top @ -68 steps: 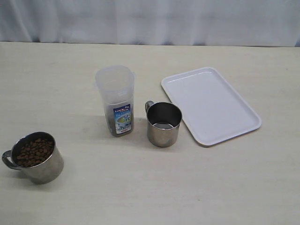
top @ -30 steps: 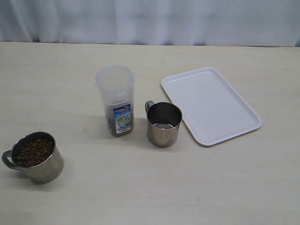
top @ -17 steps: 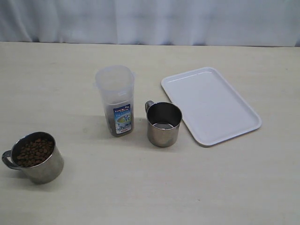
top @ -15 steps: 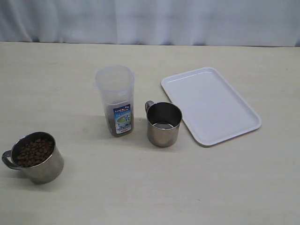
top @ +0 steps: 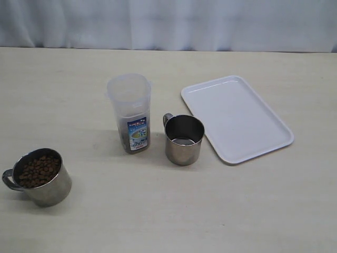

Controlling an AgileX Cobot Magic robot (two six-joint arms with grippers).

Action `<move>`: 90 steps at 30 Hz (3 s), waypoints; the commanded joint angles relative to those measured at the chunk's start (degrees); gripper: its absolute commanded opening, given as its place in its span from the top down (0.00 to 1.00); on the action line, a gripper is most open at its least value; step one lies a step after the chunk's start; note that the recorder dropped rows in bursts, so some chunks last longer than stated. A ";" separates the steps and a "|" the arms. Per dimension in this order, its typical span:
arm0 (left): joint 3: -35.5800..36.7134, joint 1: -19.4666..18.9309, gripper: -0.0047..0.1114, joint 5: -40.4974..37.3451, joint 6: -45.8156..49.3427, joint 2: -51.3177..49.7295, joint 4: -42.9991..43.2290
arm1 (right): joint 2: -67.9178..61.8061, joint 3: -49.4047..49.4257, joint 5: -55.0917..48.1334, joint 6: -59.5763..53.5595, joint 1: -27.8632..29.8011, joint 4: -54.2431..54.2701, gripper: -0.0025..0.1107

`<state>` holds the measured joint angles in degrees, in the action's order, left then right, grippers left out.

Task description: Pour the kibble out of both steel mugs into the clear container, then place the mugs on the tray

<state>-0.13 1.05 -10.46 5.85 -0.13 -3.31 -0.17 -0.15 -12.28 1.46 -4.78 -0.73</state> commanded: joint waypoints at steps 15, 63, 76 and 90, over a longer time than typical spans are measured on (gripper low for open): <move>0.13 0.08 0.96 0.56 -0.10 0.13 0.26 | 0.17 0.15 0.00 -0.32 -0.03 -0.09 0.94; -2.02 33.14 0.27 12.17 12.38 -50.86 -30.54 | 0.17 0.15 0.00 -0.32 -0.03 -0.09 0.94; 0.13 32.87 0.23 18.86 13.29 -50.86 -30.60 | 0.17 0.15 0.00 -0.32 -0.03 -0.09 0.94; 0.13 32.87 0.26 26.54 13.51 -62.84 -33.85 | 0.17 0.15 0.00 -0.32 -0.03 -0.09 0.94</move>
<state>-0.24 33.90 11.95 19.52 -59.19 -36.48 -0.17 -0.15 -12.28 1.46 -4.78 -0.73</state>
